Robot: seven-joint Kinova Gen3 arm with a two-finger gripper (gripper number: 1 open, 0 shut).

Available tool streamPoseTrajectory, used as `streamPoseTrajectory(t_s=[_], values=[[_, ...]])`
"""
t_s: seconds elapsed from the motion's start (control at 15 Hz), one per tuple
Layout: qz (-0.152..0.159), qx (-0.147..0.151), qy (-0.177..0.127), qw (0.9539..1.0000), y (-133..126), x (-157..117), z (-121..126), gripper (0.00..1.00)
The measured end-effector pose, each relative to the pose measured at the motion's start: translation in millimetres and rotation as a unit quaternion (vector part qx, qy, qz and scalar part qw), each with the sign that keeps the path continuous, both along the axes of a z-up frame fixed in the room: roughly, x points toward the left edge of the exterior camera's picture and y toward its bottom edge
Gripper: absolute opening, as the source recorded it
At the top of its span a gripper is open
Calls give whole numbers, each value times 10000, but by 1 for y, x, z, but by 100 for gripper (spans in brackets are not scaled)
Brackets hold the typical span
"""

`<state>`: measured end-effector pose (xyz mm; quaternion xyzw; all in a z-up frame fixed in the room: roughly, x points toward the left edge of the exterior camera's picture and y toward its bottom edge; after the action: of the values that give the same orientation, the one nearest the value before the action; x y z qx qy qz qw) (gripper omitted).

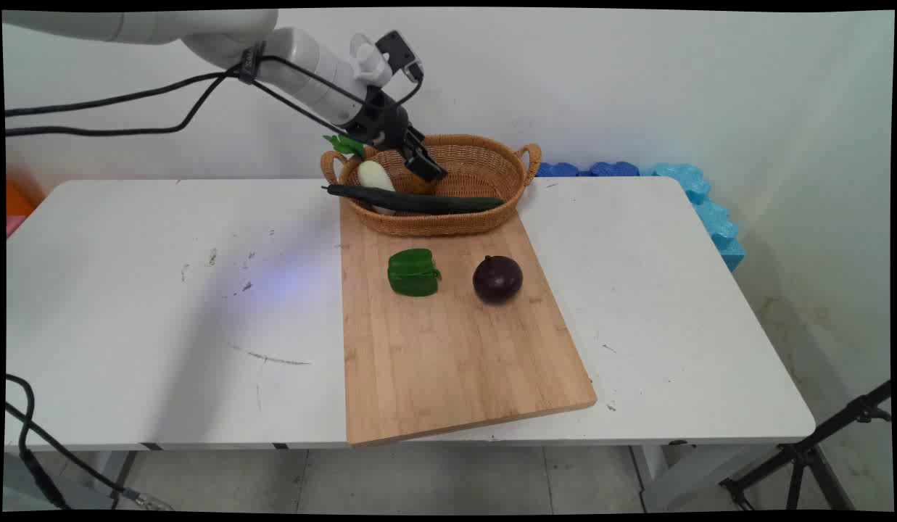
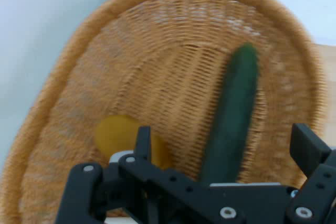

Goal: Pick up the potato from the vegetable basket

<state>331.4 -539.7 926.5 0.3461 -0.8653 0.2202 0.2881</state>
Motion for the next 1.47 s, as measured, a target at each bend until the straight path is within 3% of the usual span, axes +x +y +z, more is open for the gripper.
streamPoseTrajectory(t_s=[0.47,0.73,1.47], values=[[601,10,-15,9982,-28,12,-10,100],[984,117,32,9951,-47,15,-30,100],[1393,421,36,9893,-76,12,-79,100]])
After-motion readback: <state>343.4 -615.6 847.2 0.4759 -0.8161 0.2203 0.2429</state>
